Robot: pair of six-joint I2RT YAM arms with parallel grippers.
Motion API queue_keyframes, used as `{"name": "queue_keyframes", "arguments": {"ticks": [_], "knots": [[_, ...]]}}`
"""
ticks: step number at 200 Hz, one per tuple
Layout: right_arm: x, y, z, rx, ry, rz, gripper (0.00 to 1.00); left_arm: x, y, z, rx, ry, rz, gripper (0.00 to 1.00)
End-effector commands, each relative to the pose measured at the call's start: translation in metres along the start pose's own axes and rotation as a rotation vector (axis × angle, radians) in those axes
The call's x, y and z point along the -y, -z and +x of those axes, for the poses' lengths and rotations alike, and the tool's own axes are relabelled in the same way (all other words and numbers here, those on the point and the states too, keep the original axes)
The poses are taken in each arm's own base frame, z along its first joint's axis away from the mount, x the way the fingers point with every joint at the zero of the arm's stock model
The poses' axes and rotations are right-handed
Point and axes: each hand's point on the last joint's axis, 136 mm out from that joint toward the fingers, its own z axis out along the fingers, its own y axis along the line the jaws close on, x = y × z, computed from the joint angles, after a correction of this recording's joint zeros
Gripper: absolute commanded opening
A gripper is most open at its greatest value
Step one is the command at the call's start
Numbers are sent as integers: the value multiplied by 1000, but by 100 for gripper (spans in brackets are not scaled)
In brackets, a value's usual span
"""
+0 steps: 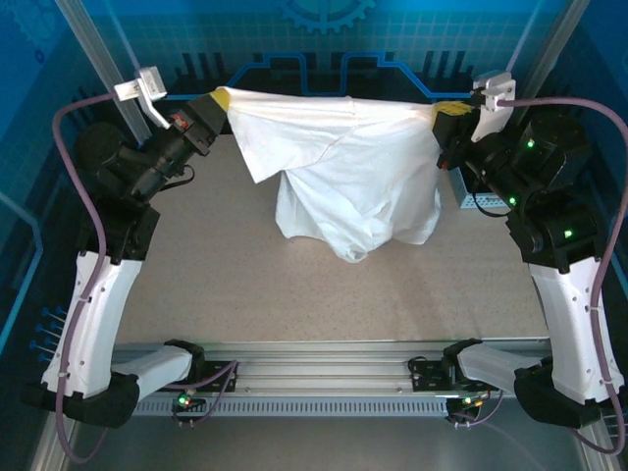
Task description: Fold the inside-out t-shirt
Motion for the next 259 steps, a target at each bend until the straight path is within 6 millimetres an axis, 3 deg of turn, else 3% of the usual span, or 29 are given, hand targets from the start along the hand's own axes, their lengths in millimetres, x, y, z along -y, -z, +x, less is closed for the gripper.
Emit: {"name": "queue_keyframes", "arguments": {"ticks": [1,35,56,82,107,137,160,177,202,230,259], "knots": [[-14,-10,0,-2,-20,-79,0,-21,20,-25,86,-144,-214,0],[-42,-38,17,-43,-37,-177,0,-49,50,-64,186,-231,-450,0],[-49,-42,17,-58,-21,-188,0,-31,58,-76,193,-271,-433,0],[-31,-19,-2,-8,38,-79,0,21,58,-74,180,-280,-231,0],[-5,21,-28,58,101,76,0,59,50,-62,126,-235,-48,0],[18,57,-56,116,153,213,0,83,27,-43,32,-193,75,0],[18,62,-73,146,178,220,0,82,13,-39,6,-175,68,0],[17,48,-79,148,201,215,0,65,12,-49,49,-209,-39,0],[21,-1,-74,106,242,217,0,15,11,-61,106,-264,-263,0],[33,-90,-42,34,276,228,0,-67,-7,-53,85,-225,-448,0],[69,-210,35,-128,250,296,0,-175,-51,-22,-6,-186,-637,0]]}}
